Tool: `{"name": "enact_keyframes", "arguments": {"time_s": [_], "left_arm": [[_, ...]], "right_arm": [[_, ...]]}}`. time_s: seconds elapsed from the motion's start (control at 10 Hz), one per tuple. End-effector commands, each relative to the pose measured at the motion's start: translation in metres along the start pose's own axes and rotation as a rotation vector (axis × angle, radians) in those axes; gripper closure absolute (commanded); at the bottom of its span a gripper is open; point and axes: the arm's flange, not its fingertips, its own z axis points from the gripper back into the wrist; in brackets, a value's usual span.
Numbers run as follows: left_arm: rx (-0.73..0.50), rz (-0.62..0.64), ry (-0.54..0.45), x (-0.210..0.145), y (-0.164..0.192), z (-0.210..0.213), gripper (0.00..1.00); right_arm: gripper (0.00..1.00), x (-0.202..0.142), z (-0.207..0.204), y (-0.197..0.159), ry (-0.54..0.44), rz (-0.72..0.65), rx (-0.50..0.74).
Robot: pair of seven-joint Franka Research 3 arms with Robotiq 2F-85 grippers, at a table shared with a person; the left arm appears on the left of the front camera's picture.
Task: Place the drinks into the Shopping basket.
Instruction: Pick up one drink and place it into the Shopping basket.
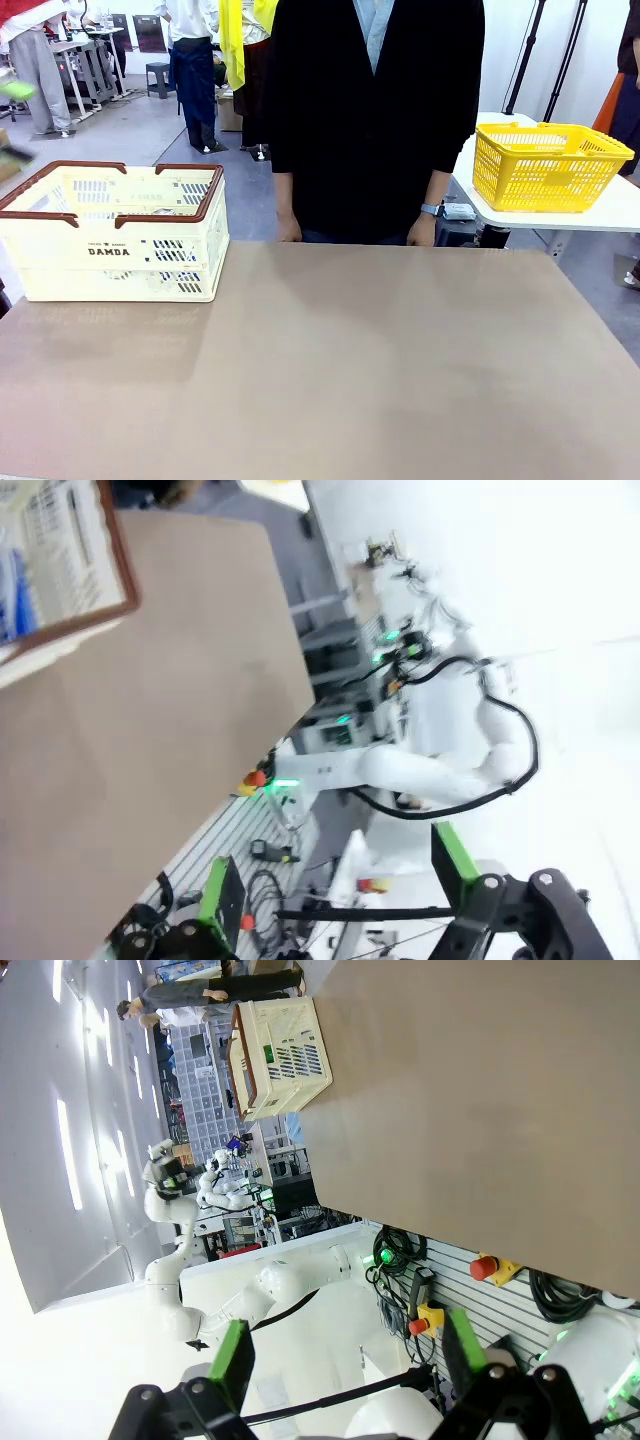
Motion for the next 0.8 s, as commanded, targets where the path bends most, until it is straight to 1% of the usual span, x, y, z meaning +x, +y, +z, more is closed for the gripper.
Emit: {"name": "enact_keyframes", "arguments": {"time_s": [0.0,0.1,0.2,0.3,0.4,0.5,0.6,0.7], "left_arm": [[-0.155,0.053,-0.075,-0.02,0.053,0.029,0.0],[-0.247,0.023,-0.088,-0.034,0.079,0.041,0.0],[-0.283,0.01,-0.077,-0.038,0.096,0.042,0.0],[-0.312,-0.013,-0.038,-0.032,0.107,0.037,0.0],[-0.317,-0.034,0.044,-0.017,0.115,0.024,0.0],[-0.324,-0.065,0.259,0.017,0.121,-0.015,0.0],[-0.291,0.01,-0.041,-0.042,0.118,0.029,0.0],[-0.291,0.01,-0.041,-0.042,0.118,0.029,0.0]], "right_arm": [[0.0,-0.002,0.0,0.004,-0.002,-0.01,0.009],[0.0,-0.002,0.0,0.004,-0.002,-0.01,0.009],[0.0,-0.002,0.0,0.004,-0.002,-0.01,0.009],[0.0,-0.002,0.0,0.004,-0.002,-0.01,0.009],[0.0,-0.002,0.0,0.004,-0.002,-0.01,0.009],[0.0,-0.002,0.0,0.004,-0.002,-0.01,0.009],[0.0,-0.002,0.0,0.004,-0.002,-0.01,0.009],[0.0,-0.002,0.0,0.004,-0.002,-0.01,0.009]]}}
